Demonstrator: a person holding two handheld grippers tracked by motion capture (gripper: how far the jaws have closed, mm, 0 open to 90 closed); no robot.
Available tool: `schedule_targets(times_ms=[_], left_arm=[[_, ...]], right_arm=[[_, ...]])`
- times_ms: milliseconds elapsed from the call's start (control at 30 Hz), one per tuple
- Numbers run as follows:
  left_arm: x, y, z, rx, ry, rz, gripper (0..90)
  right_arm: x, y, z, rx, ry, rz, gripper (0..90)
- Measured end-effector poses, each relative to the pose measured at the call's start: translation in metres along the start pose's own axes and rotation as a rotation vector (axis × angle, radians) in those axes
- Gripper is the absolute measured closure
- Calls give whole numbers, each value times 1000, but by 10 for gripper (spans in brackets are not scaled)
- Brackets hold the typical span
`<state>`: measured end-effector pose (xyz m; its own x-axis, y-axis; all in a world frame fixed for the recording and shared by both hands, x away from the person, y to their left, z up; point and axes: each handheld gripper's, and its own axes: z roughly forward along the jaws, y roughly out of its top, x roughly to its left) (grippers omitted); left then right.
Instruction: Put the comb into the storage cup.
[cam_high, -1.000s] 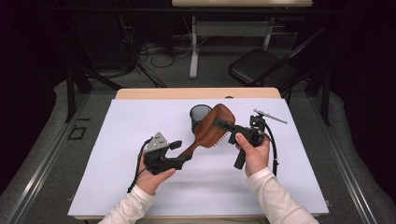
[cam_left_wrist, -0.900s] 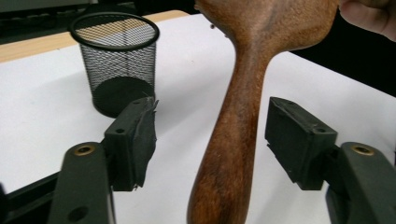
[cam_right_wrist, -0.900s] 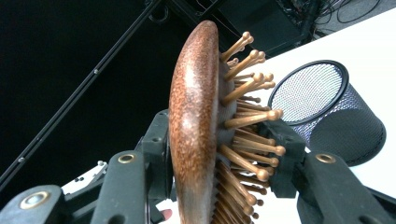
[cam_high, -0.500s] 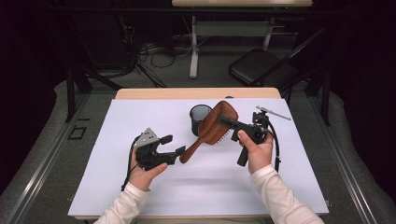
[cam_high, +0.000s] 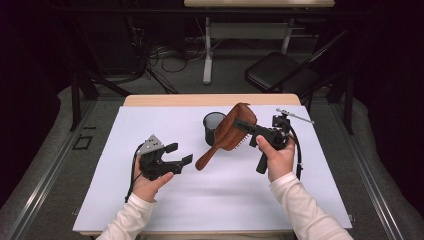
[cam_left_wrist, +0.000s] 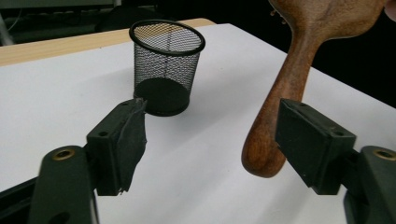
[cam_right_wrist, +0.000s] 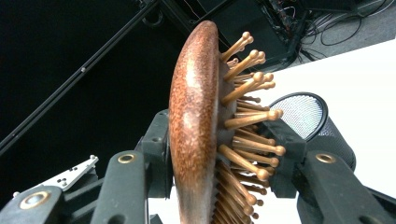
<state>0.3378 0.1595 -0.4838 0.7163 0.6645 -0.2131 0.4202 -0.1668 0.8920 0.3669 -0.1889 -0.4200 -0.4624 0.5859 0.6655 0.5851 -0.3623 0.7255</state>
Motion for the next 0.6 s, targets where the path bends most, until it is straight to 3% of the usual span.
schedule_targets(times_ms=[233, 400, 600], left_arm=[[3, 0, -1, -3, 14, -5, 232], [8, -1, -4, 4, 4, -7, 159], [11, -1, -5, -2, 4, -17, 158]], right_arm=[[3, 10, -1, -3, -8, -23, 517], [6, 17, 0, -7, -27, -44, 517], [10, 26, 0, -8, -46, -67, 517]])
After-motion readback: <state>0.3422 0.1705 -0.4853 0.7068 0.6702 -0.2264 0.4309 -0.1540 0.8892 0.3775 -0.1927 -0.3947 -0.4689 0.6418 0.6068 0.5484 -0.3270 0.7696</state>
